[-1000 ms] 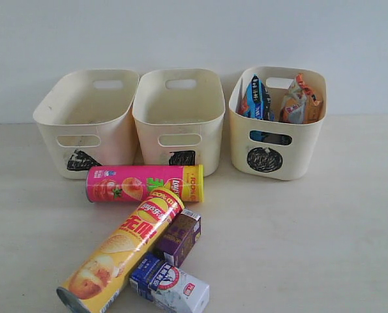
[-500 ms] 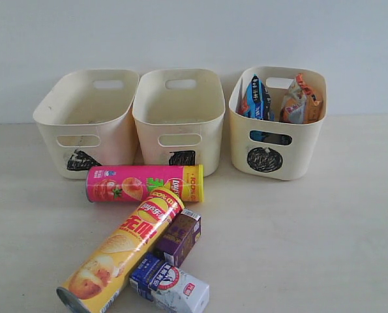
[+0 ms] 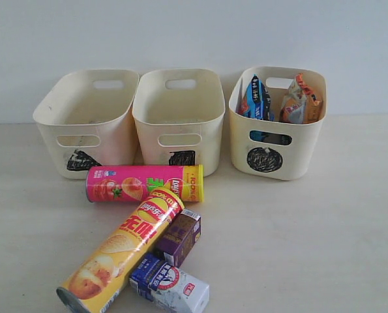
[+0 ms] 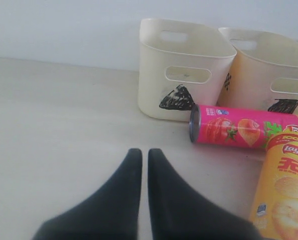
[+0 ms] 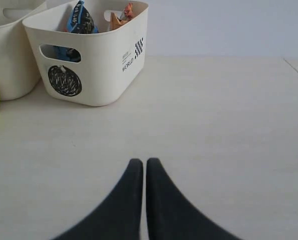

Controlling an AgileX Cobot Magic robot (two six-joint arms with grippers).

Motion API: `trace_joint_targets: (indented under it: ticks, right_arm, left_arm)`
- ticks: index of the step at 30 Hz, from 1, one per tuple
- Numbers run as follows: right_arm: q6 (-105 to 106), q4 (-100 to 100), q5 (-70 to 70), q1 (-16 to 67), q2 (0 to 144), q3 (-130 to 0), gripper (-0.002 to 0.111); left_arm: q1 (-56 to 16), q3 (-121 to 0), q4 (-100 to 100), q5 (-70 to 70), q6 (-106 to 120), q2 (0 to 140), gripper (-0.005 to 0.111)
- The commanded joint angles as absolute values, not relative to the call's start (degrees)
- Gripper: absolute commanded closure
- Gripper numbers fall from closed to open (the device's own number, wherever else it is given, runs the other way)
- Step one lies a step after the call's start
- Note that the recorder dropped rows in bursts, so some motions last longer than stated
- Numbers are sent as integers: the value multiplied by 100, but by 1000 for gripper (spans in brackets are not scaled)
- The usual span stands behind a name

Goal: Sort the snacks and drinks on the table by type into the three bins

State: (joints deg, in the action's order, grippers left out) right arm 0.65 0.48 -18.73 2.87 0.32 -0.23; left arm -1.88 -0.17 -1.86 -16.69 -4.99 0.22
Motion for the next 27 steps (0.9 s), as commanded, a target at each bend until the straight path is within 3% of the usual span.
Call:
trace_joint_targets:
  ticks: [1,15,21,27]
  right_arm:
    - [30,52,-1847,286,0,0,108]
    - [34,52,-1847,286,0,0,108]
    - [47,52,-1847,286,0,0,108]
    - [33,52,-1847,286,0,0,108]
  left_arm:
    - [-172,0,-205,-1128,-579,0,102]
    - [-172,0,-682,1234,-1363,0,102]
    - [-182,-256,-621,1291,-1507,172,102]
    - [-182,-1152,-264,1175,-1579,1198,102]
